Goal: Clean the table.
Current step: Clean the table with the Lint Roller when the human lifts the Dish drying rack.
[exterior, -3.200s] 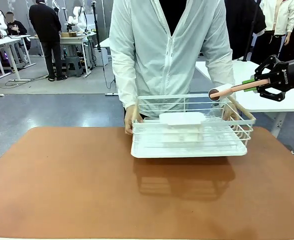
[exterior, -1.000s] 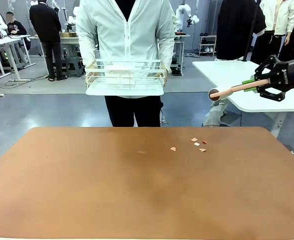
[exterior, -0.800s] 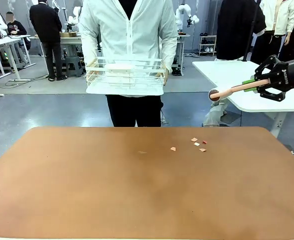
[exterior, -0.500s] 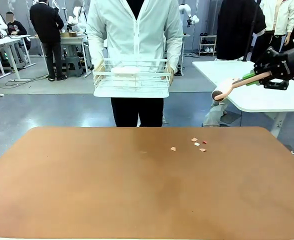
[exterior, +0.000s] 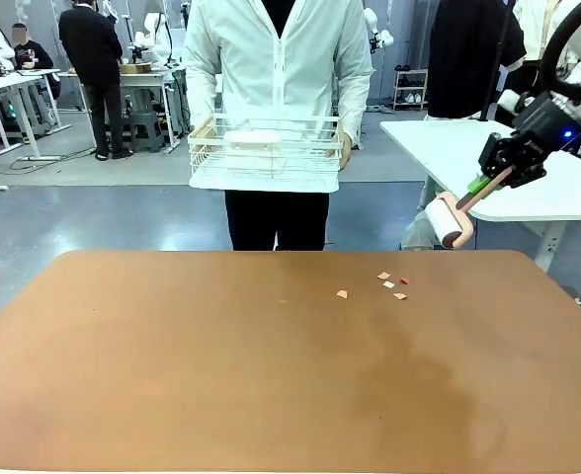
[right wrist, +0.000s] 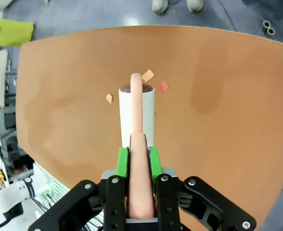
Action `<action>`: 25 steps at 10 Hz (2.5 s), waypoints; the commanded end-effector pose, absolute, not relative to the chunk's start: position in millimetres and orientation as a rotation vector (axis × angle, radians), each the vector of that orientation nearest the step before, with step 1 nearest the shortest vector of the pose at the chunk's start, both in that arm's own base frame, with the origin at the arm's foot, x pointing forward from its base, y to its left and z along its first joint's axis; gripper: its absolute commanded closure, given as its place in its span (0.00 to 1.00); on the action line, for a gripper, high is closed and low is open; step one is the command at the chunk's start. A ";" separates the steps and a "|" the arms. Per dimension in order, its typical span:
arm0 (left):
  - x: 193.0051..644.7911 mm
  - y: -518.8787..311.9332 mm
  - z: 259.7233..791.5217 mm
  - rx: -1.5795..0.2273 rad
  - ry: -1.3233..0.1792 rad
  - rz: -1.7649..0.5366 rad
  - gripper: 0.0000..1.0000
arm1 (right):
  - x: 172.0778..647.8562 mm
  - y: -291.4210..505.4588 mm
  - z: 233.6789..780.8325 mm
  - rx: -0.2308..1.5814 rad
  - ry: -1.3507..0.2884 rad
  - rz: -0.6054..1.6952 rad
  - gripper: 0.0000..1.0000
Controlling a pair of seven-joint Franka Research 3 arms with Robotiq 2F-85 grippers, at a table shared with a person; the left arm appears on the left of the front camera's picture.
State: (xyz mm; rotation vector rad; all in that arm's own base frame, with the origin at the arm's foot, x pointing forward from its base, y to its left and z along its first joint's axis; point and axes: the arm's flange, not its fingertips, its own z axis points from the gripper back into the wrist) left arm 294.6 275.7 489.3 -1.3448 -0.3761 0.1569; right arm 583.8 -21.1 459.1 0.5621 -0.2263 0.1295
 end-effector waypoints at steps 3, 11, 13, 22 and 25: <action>292.0 277.5 489.9 -1.346 -0.381 0.159 0.00 | 592.7 -22.9 451.7 0.563 -0.220 0.143 0.79; 292.0 277.5 489.9 -1.346 -0.381 0.159 0.00 | 627.5 -29.5 370.5 0.638 -0.179 0.124 0.79; 292.0 277.5 489.9 -1.346 -0.381 0.159 0.00 | 631.4 -31.2 351.4 0.618 -0.149 0.122 0.79; 292.0 277.5 489.9 -1.346 -0.381 0.159 0.00 | 650.4 -44.4 291.3 0.639 -0.029 -0.007 0.79; 292.0 277.5 489.9 -1.346 -0.381 0.159 0.00 | 649.2 -39.6 277.2 0.649 -0.013 0.004 0.79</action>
